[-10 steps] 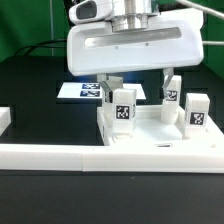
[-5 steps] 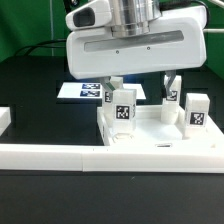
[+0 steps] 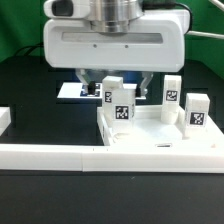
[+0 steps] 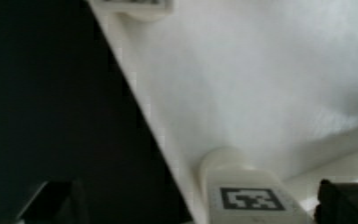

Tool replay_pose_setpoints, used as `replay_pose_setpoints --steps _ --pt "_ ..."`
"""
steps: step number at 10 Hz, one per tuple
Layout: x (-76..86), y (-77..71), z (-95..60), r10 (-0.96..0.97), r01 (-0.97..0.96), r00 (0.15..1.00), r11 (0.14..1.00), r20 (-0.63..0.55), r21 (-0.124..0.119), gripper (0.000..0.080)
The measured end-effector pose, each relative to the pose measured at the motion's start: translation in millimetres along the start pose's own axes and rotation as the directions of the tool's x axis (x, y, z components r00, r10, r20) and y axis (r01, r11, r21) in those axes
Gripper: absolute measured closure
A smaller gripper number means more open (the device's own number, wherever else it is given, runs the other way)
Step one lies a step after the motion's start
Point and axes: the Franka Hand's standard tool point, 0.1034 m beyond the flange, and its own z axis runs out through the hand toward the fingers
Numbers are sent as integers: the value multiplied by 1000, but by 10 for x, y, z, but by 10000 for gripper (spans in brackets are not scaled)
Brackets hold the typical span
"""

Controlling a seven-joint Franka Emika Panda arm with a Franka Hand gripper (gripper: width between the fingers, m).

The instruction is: Assemble square table

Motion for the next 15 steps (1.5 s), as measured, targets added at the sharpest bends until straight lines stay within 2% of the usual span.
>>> replay_pose_setpoints --steps 1,2,4,6,10,14,15 --pt "28 51 10 26 -26 1000 1000 -1 -3 151" --pt "28 45 36 37 -37 999 999 4 4 151" --pt "39 -98 116 43 -42 999 999 -24 11 151" --pt "74 -175 146 30 -30 999 999 -44 15 151" --pt "202 -213 47 -21 23 994 1000 -104 19 151" --pt "197 -207 64 -5 8 995 1000 -102 20 178" --pt "196 -207 67 -2 4 995 1000 -101 21 355"
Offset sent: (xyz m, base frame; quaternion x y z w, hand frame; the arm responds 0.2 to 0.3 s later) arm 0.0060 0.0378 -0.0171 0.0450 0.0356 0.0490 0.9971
